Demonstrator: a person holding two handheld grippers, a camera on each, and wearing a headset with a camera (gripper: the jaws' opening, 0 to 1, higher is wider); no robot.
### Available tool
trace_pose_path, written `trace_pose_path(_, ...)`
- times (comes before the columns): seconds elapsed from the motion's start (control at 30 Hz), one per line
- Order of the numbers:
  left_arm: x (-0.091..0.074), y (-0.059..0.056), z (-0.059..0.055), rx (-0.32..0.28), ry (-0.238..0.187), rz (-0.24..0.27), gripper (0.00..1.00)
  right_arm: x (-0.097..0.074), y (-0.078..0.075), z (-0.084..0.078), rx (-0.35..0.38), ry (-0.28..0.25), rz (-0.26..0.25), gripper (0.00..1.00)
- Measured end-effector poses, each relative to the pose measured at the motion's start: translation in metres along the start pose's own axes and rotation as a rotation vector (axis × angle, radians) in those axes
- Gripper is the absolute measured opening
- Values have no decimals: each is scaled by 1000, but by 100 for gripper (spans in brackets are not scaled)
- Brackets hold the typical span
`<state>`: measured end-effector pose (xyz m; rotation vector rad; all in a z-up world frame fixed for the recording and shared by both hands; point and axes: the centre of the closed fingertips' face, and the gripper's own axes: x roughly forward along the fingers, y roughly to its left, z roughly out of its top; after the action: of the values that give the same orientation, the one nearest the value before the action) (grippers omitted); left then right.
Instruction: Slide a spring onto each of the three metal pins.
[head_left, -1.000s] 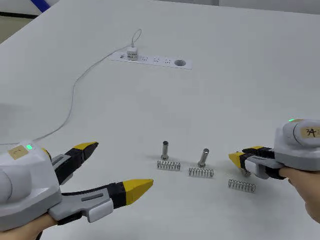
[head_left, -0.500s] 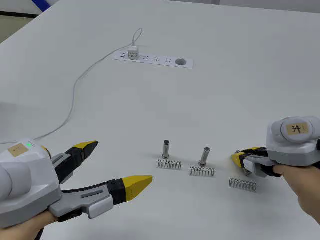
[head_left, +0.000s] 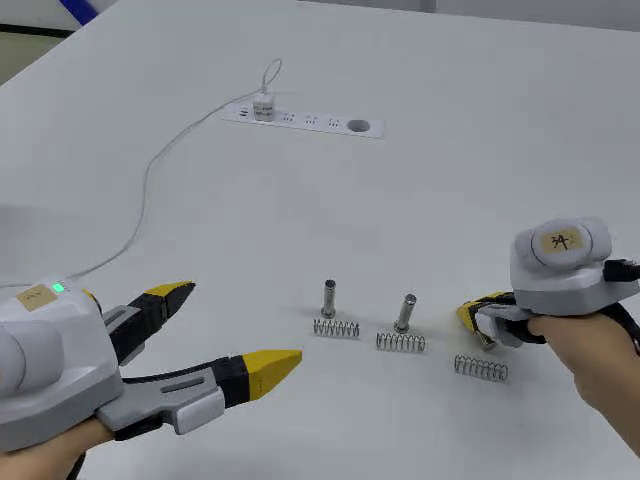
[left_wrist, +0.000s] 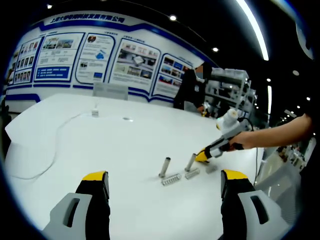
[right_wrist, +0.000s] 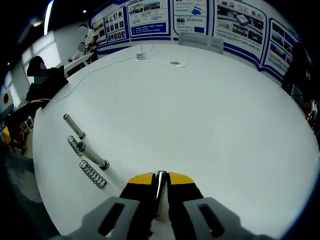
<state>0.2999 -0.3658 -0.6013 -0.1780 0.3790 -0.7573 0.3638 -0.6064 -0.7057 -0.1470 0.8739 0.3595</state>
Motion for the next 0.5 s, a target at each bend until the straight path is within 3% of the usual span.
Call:
trace_pose_path(0.37,-1,1,4,3,-17,6,95,0,1,1,21,-8,3,8)
trace_pose_path(0.5,-1,-3,7,-4,-36,-16,96,-4,4,0,24,-24,42,8)
